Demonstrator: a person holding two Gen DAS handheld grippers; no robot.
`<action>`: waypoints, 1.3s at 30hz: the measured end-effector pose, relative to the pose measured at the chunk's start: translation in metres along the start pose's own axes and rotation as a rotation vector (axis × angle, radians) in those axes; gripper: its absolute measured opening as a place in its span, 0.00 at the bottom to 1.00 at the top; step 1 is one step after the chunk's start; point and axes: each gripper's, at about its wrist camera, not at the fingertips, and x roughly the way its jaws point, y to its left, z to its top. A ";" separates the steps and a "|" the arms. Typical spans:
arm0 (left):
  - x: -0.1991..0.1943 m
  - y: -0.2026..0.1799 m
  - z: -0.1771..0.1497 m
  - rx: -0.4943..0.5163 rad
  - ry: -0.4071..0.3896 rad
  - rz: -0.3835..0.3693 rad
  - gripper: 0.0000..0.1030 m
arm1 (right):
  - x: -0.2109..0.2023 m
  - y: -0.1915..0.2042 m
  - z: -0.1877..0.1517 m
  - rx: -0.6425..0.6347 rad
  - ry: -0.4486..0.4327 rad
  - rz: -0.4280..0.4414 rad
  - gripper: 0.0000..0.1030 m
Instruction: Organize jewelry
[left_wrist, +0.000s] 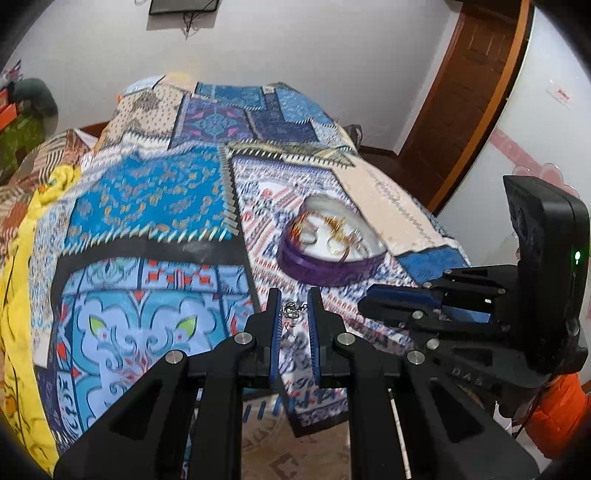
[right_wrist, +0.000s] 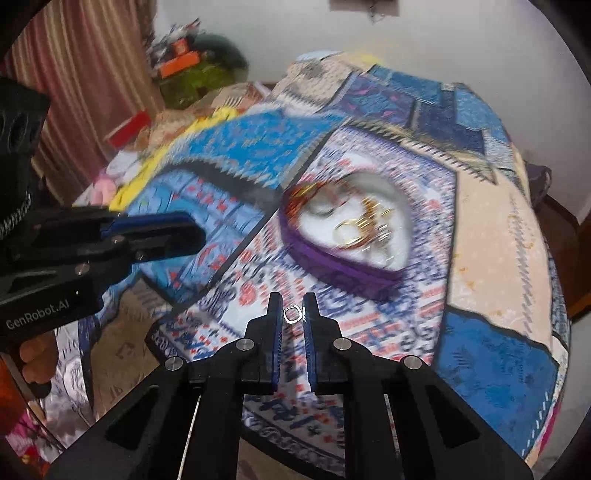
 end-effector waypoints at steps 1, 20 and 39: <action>-0.001 -0.001 0.003 0.006 -0.009 -0.001 0.12 | -0.004 -0.003 0.002 0.010 -0.013 -0.005 0.09; 0.009 -0.029 0.056 0.099 -0.102 -0.054 0.12 | -0.036 -0.033 0.038 0.068 -0.183 -0.042 0.09; 0.067 -0.013 0.041 0.052 0.047 -0.098 0.12 | 0.005 -0.045 0.026 0.072 -0.069 -0.002 0.09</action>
